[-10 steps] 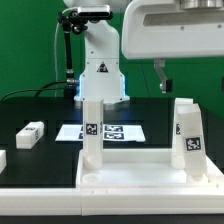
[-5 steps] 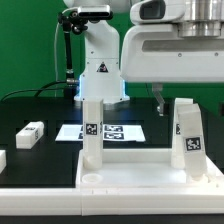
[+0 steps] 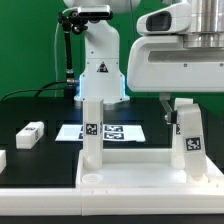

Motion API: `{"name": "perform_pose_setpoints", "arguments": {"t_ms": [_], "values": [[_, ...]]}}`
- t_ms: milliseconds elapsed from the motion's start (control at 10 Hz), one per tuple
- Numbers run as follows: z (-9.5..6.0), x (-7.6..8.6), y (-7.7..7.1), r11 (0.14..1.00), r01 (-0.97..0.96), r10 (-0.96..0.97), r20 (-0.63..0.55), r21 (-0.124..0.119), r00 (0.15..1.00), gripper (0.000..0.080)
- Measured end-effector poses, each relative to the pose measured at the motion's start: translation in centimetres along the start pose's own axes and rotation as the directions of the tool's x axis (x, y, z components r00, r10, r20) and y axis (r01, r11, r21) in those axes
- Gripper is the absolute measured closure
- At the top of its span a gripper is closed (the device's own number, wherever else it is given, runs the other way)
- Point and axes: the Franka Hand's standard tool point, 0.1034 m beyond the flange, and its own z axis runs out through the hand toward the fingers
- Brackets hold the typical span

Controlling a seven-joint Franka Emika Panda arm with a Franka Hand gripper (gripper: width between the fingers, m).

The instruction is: Assemble desk

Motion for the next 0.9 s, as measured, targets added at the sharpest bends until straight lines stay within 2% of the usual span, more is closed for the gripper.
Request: {"name": "perform_pose_setpoints", "arguments": {"t_ms": [100,200,300,600,900], "values": [[0.0,0.0,0.0,1.0,-0.017,0.017,0.0,0.0,1.0,0.041],[-0.01,0.02,0.0,1.0,-0.016,0.016,-0.001,0.0,1.0,0.0511],[0.0,0.01,0.0,0.999,-0.033,0.033,0.0,0.001,0.999,0.0511],[0.08,-0.11,-0.15,0.959,-0.283,0.283,-0.002,0.0,0.959,0.0511],[0.06,-0.23,-0.03,0.788,-0.615,0.615,-0.021,-0.009,0.788,0.0511]]}}
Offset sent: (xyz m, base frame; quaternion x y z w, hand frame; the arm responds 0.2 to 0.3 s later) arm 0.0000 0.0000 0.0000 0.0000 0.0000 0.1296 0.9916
